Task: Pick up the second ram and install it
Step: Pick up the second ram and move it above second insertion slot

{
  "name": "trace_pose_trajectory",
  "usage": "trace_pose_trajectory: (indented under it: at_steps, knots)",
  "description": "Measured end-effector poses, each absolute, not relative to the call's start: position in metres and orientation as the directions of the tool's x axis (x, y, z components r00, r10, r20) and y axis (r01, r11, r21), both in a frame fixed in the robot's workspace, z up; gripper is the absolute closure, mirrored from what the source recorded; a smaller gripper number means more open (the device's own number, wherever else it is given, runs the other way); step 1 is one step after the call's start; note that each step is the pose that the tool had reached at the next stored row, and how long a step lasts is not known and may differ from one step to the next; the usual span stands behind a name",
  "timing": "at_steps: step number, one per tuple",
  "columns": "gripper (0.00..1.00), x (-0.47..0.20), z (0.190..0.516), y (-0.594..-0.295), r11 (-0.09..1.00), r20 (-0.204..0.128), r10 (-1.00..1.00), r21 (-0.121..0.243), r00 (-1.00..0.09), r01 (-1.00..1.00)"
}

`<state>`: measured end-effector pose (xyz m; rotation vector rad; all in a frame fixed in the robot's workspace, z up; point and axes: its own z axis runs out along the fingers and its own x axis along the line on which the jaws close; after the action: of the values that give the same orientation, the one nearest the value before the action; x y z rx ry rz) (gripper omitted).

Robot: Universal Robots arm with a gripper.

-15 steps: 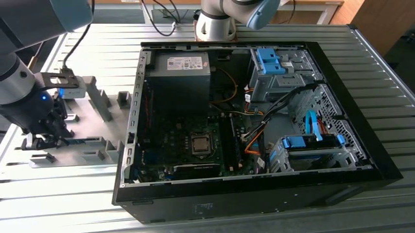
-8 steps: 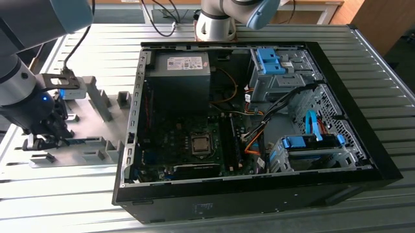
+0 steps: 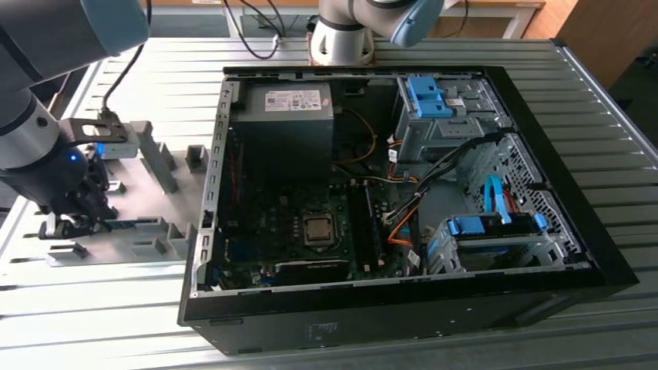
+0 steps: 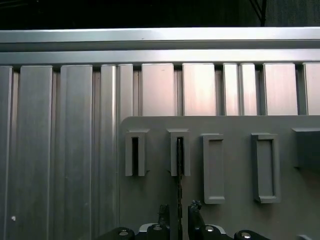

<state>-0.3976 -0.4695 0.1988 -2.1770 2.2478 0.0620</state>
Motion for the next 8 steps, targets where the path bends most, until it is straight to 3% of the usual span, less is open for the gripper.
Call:
trace_pose_trajectory:
  at_steps: [8]
  knots:
    - [0.71, -0.3990, 0.1942, -0.4683, 0.031, -0.038, -0.999, 0.020, -0.032, -0.999]
